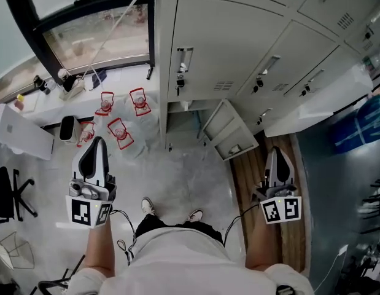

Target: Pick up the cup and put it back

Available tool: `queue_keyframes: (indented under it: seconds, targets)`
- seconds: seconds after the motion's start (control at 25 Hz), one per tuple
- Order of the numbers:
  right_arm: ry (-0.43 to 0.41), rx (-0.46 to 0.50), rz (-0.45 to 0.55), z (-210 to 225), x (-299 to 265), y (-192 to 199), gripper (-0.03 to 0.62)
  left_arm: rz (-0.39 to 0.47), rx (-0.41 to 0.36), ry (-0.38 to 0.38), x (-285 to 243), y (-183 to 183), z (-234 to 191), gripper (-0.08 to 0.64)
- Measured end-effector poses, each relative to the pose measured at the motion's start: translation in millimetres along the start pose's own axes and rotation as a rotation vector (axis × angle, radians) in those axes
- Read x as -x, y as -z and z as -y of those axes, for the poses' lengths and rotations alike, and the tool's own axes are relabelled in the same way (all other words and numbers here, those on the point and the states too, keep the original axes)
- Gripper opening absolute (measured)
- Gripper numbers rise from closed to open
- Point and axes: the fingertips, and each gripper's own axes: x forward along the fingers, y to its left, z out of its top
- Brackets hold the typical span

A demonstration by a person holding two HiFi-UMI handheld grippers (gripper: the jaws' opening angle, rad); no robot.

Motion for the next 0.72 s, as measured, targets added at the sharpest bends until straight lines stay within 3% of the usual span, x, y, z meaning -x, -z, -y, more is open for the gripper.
queue_keyframes:
  seconds: [0.24,0.72]
  targets:
    - [0.001,0.071,0.023,7,19,-21,0.017,0.012,0.009,-0.033,15,-13,16,0.021]
    - [-0.040,0.043,0.049,22,18,-25,0.017,0.045,0.011,-0.066,33,-29,53,0.021]
